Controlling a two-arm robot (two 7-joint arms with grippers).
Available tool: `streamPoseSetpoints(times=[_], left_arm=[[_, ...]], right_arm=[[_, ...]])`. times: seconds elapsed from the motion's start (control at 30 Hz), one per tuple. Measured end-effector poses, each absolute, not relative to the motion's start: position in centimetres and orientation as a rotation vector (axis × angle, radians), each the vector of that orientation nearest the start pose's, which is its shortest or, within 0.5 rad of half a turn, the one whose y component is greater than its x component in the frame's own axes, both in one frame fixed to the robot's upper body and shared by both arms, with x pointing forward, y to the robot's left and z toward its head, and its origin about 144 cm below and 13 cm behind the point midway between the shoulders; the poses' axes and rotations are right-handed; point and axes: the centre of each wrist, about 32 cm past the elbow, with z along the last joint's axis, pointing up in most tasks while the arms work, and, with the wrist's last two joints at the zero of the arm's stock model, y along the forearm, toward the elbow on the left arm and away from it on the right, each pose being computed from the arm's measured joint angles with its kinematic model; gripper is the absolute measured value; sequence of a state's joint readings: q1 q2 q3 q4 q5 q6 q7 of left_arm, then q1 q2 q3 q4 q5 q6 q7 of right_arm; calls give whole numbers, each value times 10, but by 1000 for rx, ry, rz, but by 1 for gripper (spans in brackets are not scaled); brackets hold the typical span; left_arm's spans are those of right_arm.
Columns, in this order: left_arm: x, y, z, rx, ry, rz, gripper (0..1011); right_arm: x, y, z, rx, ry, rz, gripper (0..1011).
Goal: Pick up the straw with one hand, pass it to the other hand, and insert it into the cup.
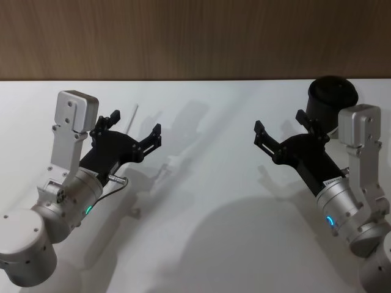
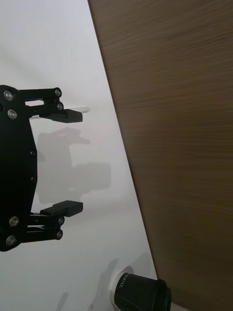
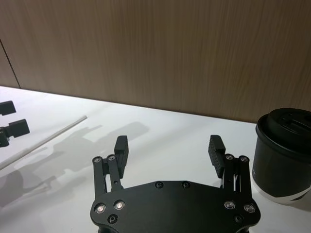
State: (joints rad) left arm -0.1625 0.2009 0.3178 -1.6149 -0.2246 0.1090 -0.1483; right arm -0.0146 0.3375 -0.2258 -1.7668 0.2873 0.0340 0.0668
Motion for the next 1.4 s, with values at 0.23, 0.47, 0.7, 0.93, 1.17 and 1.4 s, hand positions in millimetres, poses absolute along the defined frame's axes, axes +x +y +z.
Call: streamPoseSetpoints(times=[0.23, 0.47, 0.7, 0.93, 1.17, 1.4], left_arm=[[488, 183, 1195, -9, -32, 1101, 1003], [488, 183, 1195, -9, -32, 1101, 1003], [488, 183, 1195, -9, -32, 1101, 1003], [488, 183, 1195, -9, -31, 1102, 1003], [485, 184, 1193, 2, -21, 1121, 1003], [480, 187, 1194, 27, 16, 1159, 1003]], right_arm=[[443, -237, 1189, 26, -75, -1229, 1001], [443, -237, 1189, 26, -75, -1229, 1001], [443, -237, 1189, 26, -75, -1229, 1001], [443, -237, 1189, 26, -75, -1229, 1001], [443, -237, 1189, 26, -75, -1229, 1001], [443, -237, 1189, 26, -75, -1229, 1001]])
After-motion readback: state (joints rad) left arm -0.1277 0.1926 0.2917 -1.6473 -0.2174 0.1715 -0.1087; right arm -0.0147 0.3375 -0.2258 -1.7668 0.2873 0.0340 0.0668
